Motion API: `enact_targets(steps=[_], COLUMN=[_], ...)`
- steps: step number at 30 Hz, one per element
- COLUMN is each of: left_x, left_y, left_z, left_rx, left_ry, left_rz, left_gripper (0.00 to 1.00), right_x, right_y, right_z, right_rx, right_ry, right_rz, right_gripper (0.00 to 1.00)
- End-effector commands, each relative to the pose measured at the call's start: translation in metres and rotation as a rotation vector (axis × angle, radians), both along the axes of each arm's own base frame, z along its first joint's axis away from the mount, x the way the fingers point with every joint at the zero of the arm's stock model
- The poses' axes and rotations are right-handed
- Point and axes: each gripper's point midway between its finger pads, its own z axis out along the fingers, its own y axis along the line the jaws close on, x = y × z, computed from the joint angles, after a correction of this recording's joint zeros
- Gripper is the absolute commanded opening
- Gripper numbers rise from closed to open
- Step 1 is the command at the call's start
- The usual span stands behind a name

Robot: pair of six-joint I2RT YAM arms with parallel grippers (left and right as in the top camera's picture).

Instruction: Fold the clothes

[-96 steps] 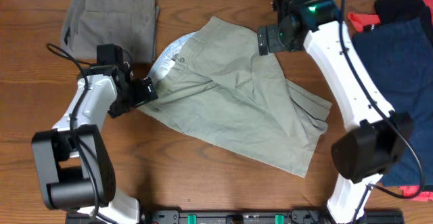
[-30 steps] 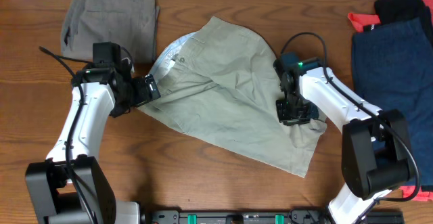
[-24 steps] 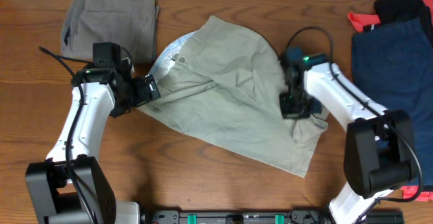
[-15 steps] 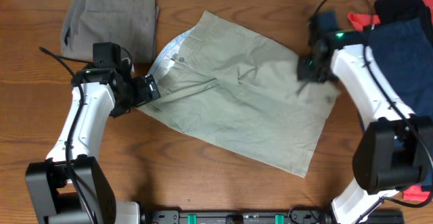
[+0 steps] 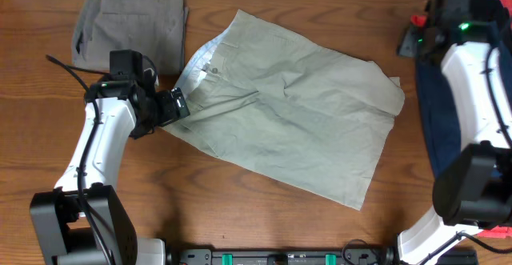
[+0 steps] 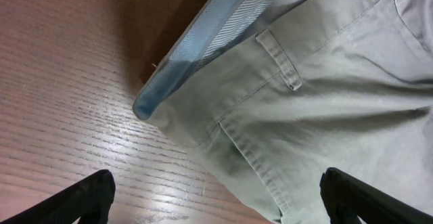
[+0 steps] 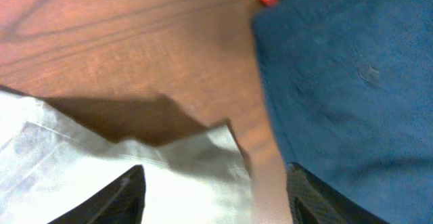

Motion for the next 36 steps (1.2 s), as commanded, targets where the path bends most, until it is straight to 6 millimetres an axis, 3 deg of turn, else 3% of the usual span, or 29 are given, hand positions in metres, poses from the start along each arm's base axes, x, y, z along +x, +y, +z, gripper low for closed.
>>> enact_targets(steps=[1,6,16,21,30,32,36], left_x=[0.002,0.007,0.004,0.003,-0.005,-0.006,-0.003], left_y=[0.001,0.005,0.035,0.016,0.014,0.014,0.014], left_z=[0.000,-0.001,-0.016,-0.033,-0.077,-0.083,-0.085], left_rx=[0.001,0.019,0.043,-0.073,-0.101,-0.102,-0.101], left_ry=[-0.006,-0.022,0.028,0.065,0.190,0.200,0.193], left_rz=[-0.005,0.002,0.093,0.008,0.011,0.011,0.012], left_gripper=[0.98,0.98,0.98,0.98,0.95,0.85,0.49], right_x=[-0.006,-0.050,-0.111,-0.130,-0.151,-0.155,-0.165], right_y=[0.023,0.091,0.180,0.178,0.195,0.199,0.195], right_z=[0.035,0.036,-0.013,-0.038,-0.047,-0.047,-0.049], right_rx=[0.124,0.353,0.346,0.188,0.156,0.153,0.104], right_ry=[-0.005,0.158,0.421,0.509,0.564,0.572,0.577], right_rz=[0.061,0.282,0.469,0.303,0.299,0.305,0.252], right_gripper=[0.72,0.73,0.75,0.73,0.72,0.72,0.72])
